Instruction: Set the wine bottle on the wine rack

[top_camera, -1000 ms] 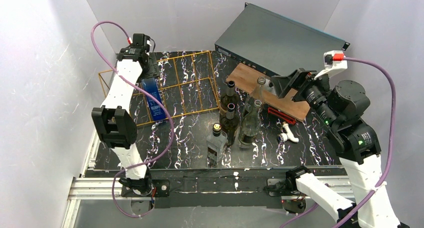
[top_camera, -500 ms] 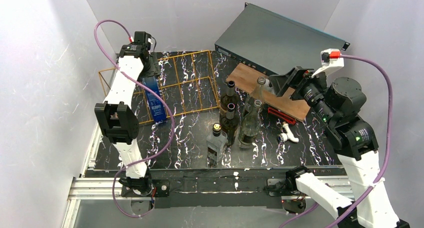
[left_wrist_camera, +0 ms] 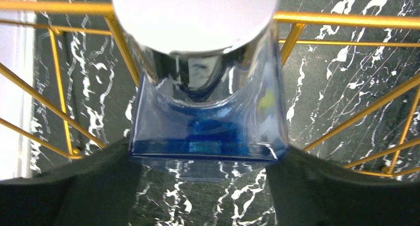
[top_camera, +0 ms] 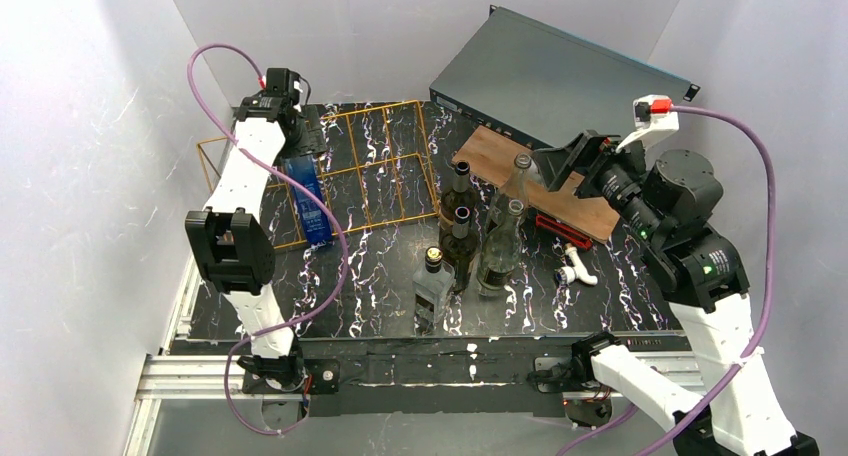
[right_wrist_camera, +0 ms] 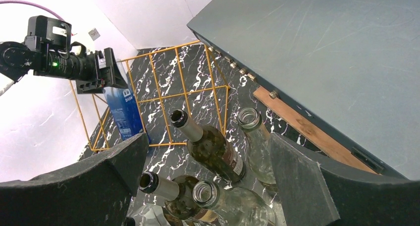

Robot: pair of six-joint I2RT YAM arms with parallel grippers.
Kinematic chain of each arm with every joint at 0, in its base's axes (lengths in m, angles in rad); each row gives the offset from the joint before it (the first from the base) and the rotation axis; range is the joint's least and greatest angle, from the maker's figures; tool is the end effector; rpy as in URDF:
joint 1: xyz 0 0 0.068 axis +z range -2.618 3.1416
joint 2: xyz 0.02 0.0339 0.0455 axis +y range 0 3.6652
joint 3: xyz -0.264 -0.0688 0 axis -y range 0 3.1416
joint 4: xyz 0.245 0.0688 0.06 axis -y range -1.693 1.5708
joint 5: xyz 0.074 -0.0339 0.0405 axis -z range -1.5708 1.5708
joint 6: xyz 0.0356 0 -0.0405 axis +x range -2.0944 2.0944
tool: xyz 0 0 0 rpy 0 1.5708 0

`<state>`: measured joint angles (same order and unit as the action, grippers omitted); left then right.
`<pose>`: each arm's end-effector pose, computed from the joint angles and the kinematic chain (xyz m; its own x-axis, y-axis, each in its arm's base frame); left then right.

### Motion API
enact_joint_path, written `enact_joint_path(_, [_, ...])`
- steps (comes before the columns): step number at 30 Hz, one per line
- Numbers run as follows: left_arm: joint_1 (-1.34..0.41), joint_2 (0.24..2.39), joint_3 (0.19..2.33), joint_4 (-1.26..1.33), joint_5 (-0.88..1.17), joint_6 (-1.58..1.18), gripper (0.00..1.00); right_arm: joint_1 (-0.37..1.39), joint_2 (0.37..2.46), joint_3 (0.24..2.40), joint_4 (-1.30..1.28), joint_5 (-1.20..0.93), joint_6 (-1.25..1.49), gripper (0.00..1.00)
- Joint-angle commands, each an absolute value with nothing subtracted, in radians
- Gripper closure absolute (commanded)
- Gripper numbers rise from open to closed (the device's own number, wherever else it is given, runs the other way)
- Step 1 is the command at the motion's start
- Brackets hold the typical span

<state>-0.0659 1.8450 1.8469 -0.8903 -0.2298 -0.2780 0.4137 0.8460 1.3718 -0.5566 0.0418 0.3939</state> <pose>0.4046 -0.0186 0.3438 -0.7229 -0.2201 -0.6550 -0.2887 0.9574 -0.0031 0.1254 0.0534 0.4826 -0.1655 0.3461 -0.9235 -0.3248 0.8650 0.3824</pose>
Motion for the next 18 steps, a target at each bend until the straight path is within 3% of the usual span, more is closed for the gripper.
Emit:
enact_joint_path(1, [-0.055, 1.795, 1.794, -0.911, -0.194, -0.268, 0.02, 0.412, 0.858, 1.374, -0.513, 0.029, 0.385, 0.00])
enact_joint_path(12, [-0.054, 1.500, 1.589, -0.766, -0.140, -0.242, 0.02, 0.412, 0.852, 1.393, -0.529, 0.039, 0.373, 0.00])
enact_joint_path(18, [-0.054, 1.198, 1.353, -0.657, 0.050, -0.299, 0.02, 0.412, 0.856, 1.380, -0.504, 0.015, 0.372, 0.00])
